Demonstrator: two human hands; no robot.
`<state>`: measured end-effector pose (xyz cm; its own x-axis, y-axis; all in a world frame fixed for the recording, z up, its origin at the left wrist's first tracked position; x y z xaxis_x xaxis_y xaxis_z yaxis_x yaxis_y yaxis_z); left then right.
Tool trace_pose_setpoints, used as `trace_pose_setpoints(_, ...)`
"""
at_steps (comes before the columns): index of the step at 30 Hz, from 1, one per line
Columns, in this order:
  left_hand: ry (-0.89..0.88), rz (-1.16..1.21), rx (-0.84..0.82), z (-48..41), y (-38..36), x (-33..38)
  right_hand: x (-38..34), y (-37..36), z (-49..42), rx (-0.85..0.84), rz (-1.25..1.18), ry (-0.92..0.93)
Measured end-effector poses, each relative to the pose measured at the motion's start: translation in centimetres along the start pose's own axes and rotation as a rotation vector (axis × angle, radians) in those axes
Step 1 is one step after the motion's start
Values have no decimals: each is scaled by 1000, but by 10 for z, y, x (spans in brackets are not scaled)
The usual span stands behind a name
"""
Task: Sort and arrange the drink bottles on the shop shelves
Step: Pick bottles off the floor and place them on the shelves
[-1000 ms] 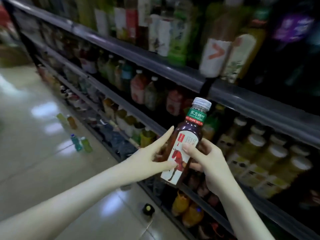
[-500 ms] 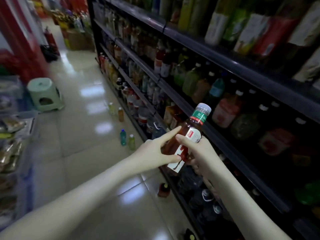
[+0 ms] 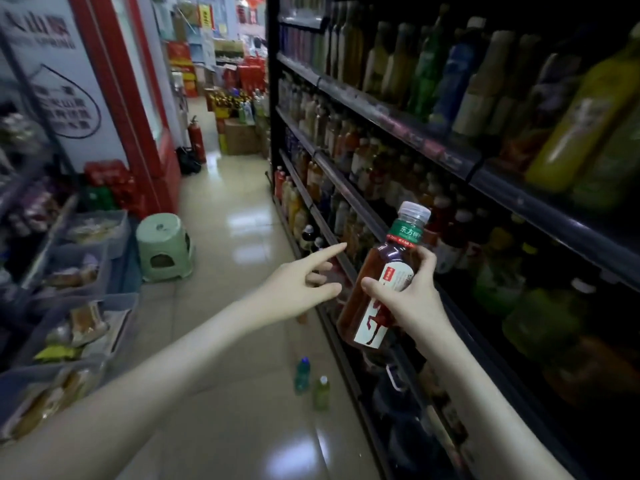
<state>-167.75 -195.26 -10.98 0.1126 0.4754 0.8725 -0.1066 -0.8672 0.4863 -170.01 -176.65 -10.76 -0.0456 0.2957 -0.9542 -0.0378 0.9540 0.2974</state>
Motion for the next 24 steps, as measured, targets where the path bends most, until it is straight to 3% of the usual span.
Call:
trace_pose_setpoints(5,-10,12,-6,-95,85,-40,-36,-67,-110,1,27,74)
trace_pose_setpoints(12,-168,-82,-299,-263,168,-70,-74,-141,-272,219,-152,157)
trace_pose_setpoints(15,-275,-64,-250,-333,185,-58,-95,-146,-327,342,-91,185)
trace_pose_setpoints(20,-442,-31,-350,-436,194,-37,-108,-124,-397,576,-22,262)
trace_pose_setpoints(24,-565,16,-363,-493,190,-32,-105,-110,-444,647,11,332)
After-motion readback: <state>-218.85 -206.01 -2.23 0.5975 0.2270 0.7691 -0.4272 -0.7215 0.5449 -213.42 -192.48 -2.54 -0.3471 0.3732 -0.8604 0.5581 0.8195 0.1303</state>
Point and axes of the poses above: each hand's wrist, its own z-axis away from the middle knuckle, its own y-axis out of the back of the hand, x = y × z, the point moved 3 cm from there along -z, towards the middle knuckle, and after that the axes turned 1 degree about x, right-handed, at the moved point
